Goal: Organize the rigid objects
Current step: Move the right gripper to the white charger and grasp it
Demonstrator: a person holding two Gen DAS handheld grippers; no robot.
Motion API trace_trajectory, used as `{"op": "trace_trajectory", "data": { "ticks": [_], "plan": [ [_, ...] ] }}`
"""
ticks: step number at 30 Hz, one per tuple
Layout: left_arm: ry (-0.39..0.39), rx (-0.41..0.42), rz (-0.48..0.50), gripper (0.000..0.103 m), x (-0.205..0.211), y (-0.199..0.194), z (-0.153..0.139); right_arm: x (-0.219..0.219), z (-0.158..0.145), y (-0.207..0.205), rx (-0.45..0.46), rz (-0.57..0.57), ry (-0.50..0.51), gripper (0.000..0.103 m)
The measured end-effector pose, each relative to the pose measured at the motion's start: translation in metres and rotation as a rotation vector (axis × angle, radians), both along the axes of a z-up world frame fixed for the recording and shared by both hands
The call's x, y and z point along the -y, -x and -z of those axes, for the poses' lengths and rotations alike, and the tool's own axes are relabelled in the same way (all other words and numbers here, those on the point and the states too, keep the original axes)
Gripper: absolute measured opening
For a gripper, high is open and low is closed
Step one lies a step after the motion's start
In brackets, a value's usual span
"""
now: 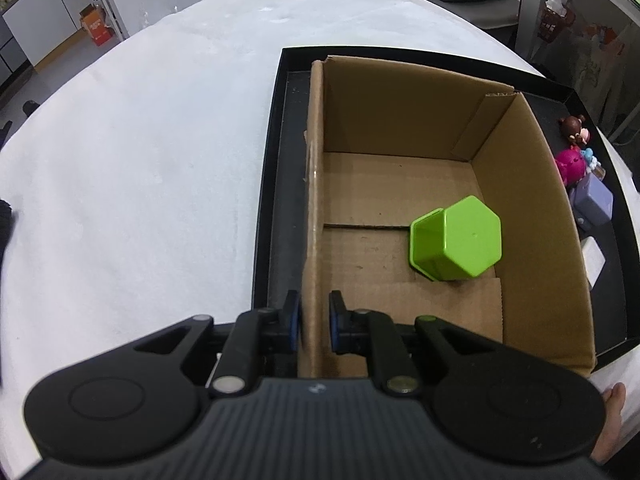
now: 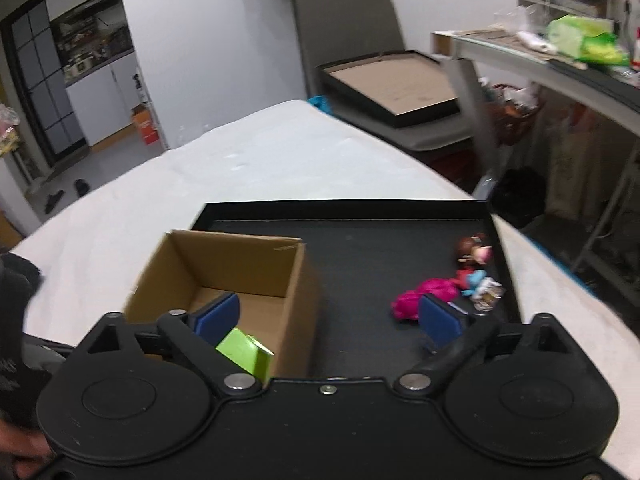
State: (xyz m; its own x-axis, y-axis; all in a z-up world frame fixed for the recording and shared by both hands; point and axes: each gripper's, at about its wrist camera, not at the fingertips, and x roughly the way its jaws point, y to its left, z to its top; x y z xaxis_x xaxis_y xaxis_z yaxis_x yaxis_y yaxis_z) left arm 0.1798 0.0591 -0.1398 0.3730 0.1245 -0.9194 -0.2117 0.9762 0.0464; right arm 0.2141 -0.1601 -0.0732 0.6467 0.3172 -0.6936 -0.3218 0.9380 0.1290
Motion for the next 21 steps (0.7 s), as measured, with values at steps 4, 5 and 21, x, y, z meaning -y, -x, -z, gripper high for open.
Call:
{"op": "trace_trajectory", "data": {
  "ticks": [4,5,21],
  "plan": [
    [-0.042,-0.013,0.003,0.014,0.005,-0.001,0.002,0.014,0.016,0.001,-0.035,0.054,-0.003,0.103],
    [-0.054,-0.015,0.003,0.015,0.006,-0.001,0.002,0.018,0.022,0.001,-0.051,0.064,-0.011,0.103],
    [-0.219,-0.069,0.038,0.081,0.029,-0.011,0.008,0.056,0.091,-0.014,-0.230,0.204,-0.062,0.103]
  ]
}}
